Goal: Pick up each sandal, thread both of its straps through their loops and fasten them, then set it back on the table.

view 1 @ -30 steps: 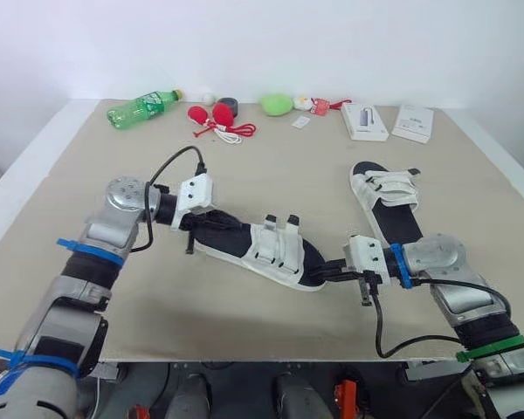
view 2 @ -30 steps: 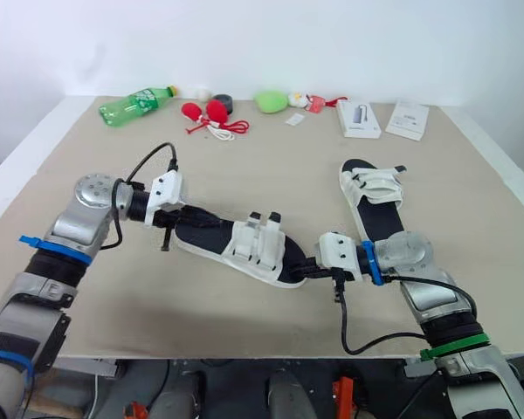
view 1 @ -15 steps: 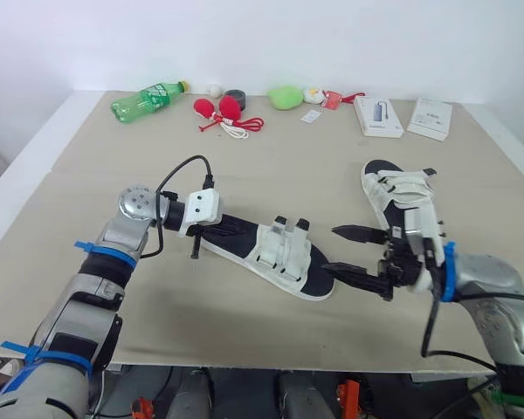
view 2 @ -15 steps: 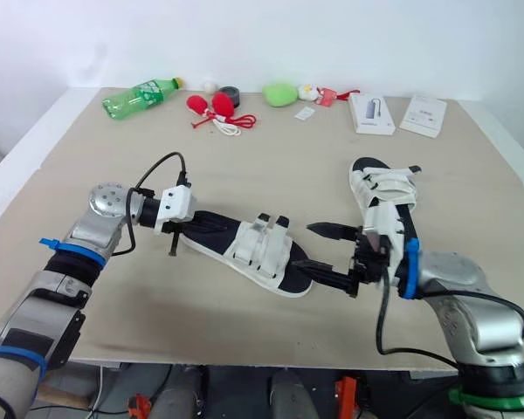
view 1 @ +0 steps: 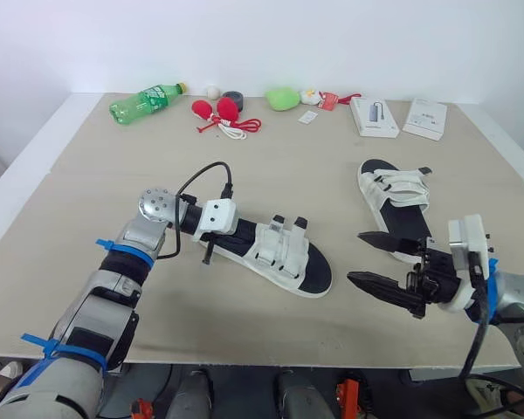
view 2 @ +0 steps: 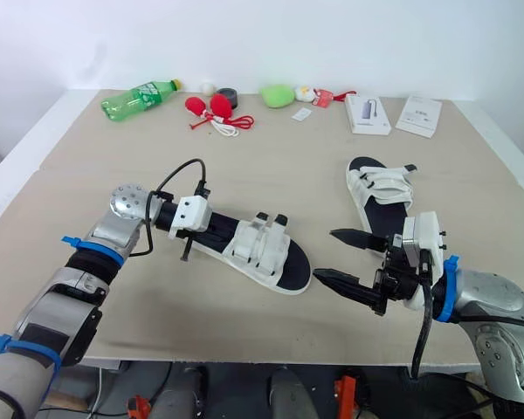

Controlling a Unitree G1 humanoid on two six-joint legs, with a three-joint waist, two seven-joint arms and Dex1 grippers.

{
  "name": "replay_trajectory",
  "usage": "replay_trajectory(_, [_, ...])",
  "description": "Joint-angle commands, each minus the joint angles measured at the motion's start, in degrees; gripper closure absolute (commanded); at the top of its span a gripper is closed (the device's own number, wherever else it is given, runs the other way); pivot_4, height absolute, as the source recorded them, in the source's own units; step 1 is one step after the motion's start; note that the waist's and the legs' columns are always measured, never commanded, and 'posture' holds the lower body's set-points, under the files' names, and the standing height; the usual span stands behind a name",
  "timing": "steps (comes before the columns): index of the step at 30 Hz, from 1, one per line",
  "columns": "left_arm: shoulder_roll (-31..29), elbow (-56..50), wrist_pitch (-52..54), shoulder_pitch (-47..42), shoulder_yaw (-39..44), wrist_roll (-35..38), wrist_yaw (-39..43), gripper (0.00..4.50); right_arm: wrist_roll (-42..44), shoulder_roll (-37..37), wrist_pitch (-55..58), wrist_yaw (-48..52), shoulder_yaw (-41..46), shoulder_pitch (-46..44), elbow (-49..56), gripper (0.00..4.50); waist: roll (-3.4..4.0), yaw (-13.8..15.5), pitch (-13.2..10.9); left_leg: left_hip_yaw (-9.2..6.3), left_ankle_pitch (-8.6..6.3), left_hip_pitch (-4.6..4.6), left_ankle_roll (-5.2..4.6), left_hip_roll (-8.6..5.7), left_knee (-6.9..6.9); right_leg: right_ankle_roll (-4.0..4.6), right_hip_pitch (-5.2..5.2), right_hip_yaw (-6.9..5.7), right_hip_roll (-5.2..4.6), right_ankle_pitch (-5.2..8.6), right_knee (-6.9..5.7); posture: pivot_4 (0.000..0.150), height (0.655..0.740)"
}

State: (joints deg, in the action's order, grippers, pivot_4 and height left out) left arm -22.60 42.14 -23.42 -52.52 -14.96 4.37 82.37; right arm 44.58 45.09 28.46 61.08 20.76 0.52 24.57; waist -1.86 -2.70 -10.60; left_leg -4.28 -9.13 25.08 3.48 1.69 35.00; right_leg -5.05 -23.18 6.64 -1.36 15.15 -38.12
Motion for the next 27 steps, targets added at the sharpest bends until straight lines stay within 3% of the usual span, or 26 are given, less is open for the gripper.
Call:
replay_trajectory(1, [-1.04, -1.29, 2.77, -1.76, 0.58, 0.45, 1.40, 4.50, -1.29, 0.87, -1.90, 0.19, 0.94, 0.22, 0.21, 0.03, 0.00, -0.01, 0.00, 0.00, 0.00, 0.00, 0.00, 0.00, 0.00, 0.00, 0.00, 0.00, 0.00, 0.00, 0.00, 0.150, 0.7400])
replay_trajectory(4, [-3.39, -1.16, 1.39, -1.58, 0.61, -0.14, 3.11, 3.23, -2.02, 1.16, -2.26, 0.49, 0.78, 0.39, -0.19, 0.00, 0.00, -0.05, 0.00, 0.00, 0.00, 0.00, 0.00, 0.01, 0.00, 0.01, -0.01, 0.00, 0.01, 0.00, 0.00, 0.150, 0.7400])
replay_trajectory(8, [-4.62, 0.95, -1.26, -2.65, 1.24, -0.82, 1.95, 1.02, -2.44, 1.19, -2.61, 0.66, 0.56, 0.42, -0.60, 0.00, 0.00, -0.01, 0.00, -0.01, 0.00, -0.01, 0.00, 0.01, 0.01, 0.01, 0.01, 0.00, 0.01, -0.01, -0.01, 0.150, 0.7400])
replay_trajectory(11, [-3.78, 1.73, -3.90, -3.33, 1.92, -0.42, 0.35, 0.01, -3.47, 1.23, -3.13, 0.75, -0.27, 0.24, -0.83, 0.00, 0.00, 0.06, 0.00, -0.02, 0.00, 0.00, 0.00, 0.01, 0.07, 0.00, 0.04, -0.01, 0.01, -0.02, -0.01, 0.150, 0.7400])
replay_trajectory(19, [0.80, 2.78, -11.71, -3.34, 1.45, -0.91, -2.58, 0.01, -4.78, 1.75, -3.46, 1.20, -0.96, -1.17, -1.90, 0.00, 0.00, 0.04, 0.00, -0.02, 0.00, 0.01, 0.00, 0.00, 0.20, -0.02, 0.07, 0.00, 0.01, -0.08, -0.03, 0.150, 0.7400])
replay_trajectory(27, [5.14, 10.30, -11.55, -6.06, 1.64, -2.46, -5.31, 0.01, -3.23, 1.45, -1.63, -0.05, -1.31, -3.00, -1.11, 0.00, 0.01, 0.01, 0.01, -0.03, 0.00, 0.01, 0.00, -0.01, 0.40, -0.13, 0.16, 0.01, 0.02, -0.18, -0.05, 0.150, 0.7400])
